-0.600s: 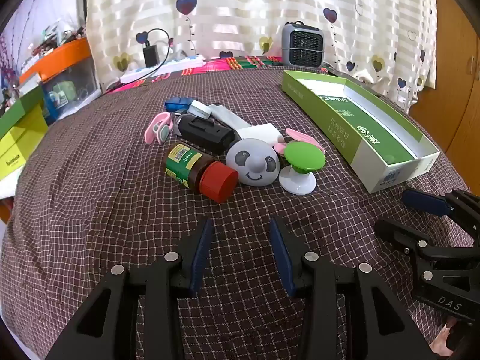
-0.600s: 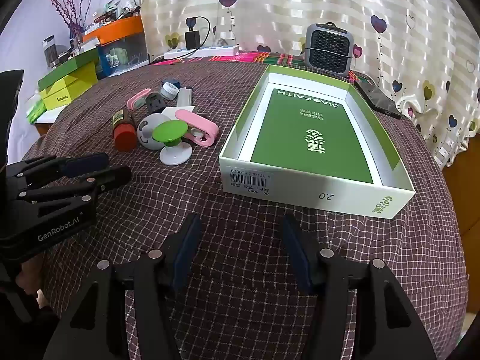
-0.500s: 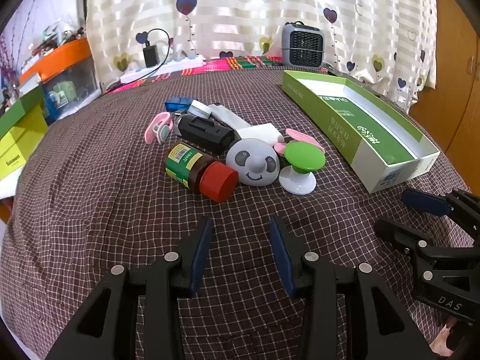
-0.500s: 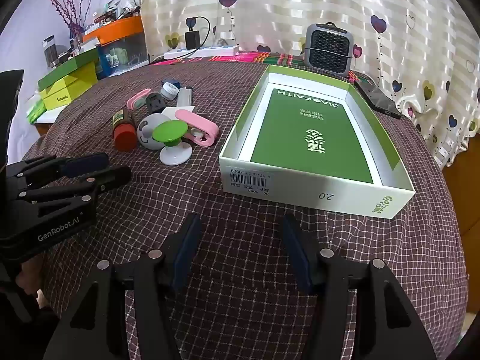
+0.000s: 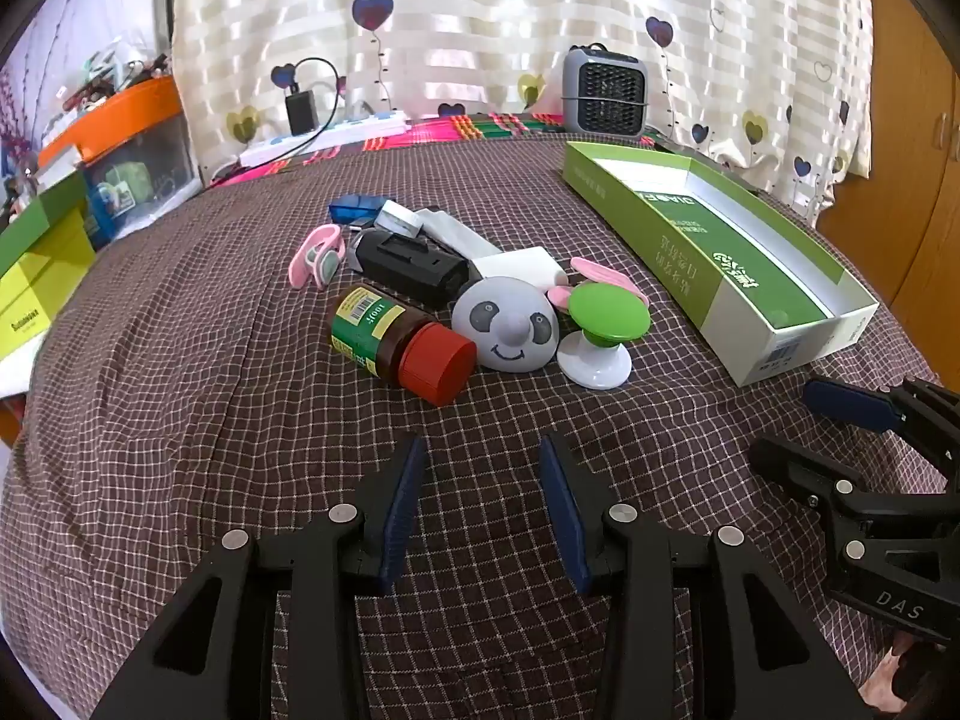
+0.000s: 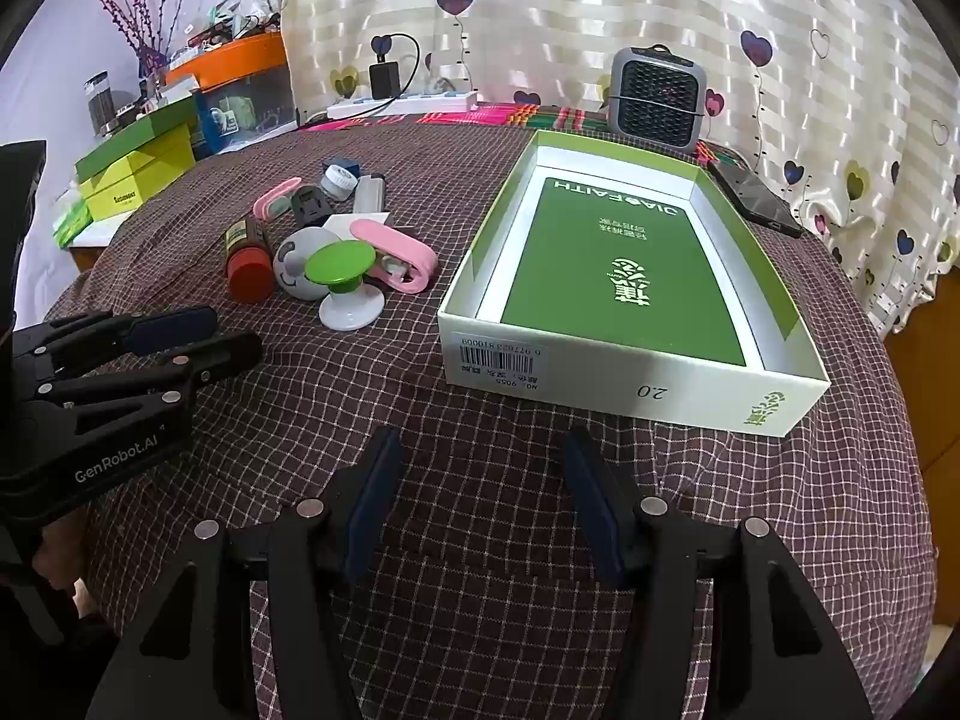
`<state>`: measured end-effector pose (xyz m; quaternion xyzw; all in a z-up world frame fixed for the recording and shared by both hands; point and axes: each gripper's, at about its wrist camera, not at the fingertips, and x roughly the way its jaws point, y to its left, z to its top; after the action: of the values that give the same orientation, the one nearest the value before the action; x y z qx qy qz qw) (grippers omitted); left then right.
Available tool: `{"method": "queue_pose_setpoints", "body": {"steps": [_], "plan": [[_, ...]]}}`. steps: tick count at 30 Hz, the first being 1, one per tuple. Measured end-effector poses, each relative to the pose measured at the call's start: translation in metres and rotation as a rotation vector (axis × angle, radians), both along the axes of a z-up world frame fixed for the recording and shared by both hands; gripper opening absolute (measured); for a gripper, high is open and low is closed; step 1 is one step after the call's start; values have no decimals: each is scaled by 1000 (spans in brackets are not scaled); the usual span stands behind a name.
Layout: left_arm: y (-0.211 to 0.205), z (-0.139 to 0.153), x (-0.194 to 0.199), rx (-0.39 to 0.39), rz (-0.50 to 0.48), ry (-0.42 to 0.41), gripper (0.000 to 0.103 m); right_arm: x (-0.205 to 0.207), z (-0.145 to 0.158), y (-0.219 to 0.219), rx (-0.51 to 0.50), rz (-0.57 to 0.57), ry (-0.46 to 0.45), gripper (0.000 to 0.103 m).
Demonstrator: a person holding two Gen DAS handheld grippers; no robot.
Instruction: Organize rigid objects
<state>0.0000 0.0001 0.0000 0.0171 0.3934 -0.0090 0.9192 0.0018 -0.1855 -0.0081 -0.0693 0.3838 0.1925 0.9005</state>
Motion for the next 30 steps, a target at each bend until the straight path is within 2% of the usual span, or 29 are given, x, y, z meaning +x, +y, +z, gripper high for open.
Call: {"method": "queue_pose_setpoints", "body": {"steps": [30], "plan": [[2,0,0,6,1,-2,40,0,0,0,0,0,-1,57]]}}
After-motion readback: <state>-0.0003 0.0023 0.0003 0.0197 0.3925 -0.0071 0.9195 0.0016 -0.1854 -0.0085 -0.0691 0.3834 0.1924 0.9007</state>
